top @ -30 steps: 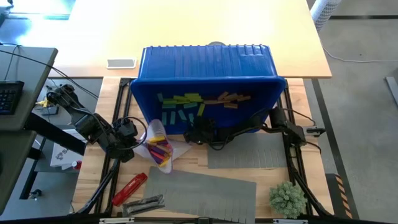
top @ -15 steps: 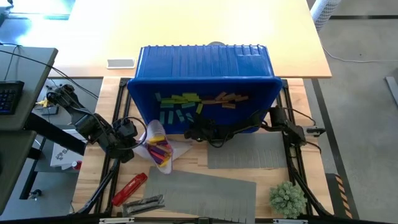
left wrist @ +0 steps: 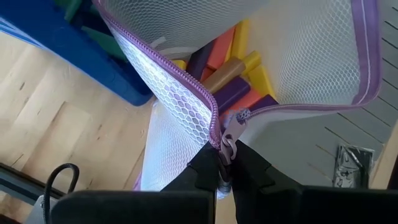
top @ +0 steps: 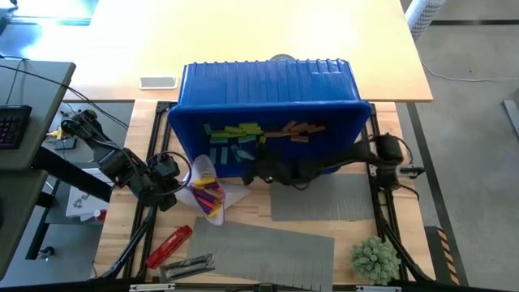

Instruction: Sort blocks

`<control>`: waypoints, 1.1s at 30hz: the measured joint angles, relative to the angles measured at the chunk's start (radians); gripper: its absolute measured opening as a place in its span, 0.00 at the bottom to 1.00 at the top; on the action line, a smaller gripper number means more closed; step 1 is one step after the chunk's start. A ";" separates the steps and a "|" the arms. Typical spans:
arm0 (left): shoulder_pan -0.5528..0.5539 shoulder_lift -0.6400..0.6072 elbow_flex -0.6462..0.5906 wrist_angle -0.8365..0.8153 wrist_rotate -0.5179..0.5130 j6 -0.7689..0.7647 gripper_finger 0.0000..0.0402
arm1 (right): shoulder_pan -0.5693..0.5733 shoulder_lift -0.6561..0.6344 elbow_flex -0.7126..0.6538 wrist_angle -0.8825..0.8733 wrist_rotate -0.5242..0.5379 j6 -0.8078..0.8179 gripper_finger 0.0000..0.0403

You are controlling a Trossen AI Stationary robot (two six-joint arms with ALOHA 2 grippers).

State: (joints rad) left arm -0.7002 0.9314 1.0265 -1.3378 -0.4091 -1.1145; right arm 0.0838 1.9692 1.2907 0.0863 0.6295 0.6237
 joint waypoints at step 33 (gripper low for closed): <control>0.033 0.005 0.000 0.023 -0.050 0.000 0.00 | 0.277 0.119 0.481 -0.124 -0.051 -0.062 0.22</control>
State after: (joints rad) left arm -0.6671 0.9360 1.0267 -1.3147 -0.4590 -1.1141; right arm 0.3613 2.0884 1.7713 -0.0381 0.5788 0.5614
